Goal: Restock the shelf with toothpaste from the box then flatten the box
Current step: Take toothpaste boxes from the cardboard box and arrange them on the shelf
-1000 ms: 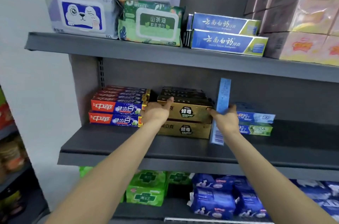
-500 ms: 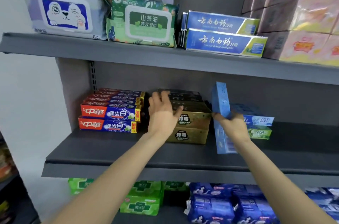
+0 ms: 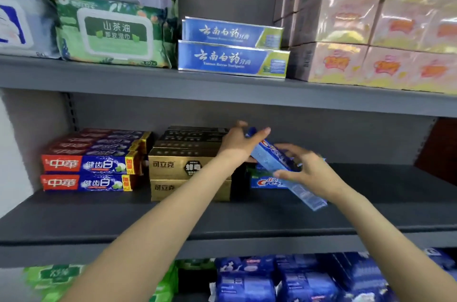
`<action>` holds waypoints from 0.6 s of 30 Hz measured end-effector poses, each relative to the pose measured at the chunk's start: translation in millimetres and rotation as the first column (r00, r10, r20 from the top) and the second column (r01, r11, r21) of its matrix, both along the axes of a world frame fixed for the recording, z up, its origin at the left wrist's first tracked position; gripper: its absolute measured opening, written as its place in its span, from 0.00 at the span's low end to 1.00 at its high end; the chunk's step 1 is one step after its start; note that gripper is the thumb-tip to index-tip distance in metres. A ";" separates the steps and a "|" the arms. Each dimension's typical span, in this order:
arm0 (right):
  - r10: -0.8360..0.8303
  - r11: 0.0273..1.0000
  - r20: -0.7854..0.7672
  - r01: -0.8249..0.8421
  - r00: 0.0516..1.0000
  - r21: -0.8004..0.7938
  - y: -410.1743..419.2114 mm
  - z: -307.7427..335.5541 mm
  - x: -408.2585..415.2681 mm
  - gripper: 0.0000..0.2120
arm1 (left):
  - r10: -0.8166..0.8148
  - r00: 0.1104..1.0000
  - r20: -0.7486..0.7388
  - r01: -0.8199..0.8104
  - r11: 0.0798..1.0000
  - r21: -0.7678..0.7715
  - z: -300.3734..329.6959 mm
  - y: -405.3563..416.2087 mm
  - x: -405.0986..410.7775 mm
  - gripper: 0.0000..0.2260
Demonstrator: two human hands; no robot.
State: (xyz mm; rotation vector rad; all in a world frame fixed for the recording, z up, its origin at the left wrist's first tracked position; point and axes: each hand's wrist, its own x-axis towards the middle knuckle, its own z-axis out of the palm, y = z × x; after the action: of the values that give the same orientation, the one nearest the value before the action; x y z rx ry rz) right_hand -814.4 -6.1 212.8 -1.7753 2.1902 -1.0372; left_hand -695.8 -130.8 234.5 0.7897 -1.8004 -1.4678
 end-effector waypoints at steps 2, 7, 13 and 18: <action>-0.080 0.997 -0.115 0.078 0.990 -0.026 4.4 -1.1 -23.4 0.29 | -0.016 1.000 0.018 0.018 0.997 -0.069 -4.2 0.0 -16.3 0.13; -0.244 0.964 -0.291 0.265 0.925 0.033 10.0 -1.4 -76.6 0.35 | -0.005 0.997 -0.075 0.000 0.998 -0.062 -12.9 8.3 -48.4 0.03; -0.220 0.962 -0.407 0.265 0.886 0.057 4.2 -11.8 -121.9 0.24 | -0.019 0.996 -0.092 0.015 0.999 -0.041 -33.3 3.4 -70.1 0.10; -0.178 0.983 -0.516 0.179 0.838 -0.049 -6.7 -28.2 -137.4 0.17 | 0.186 0.920 0.346 0.023 0.855 -0.518 -47.5 -7.6 -75.6 0.17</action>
State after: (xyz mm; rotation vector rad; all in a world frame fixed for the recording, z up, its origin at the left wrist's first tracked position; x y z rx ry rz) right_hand -951.8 -12.8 184.6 -2.0725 2.7074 -0.6234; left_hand -771.4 -138.4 187.1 0.8979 -2.2810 -0.7308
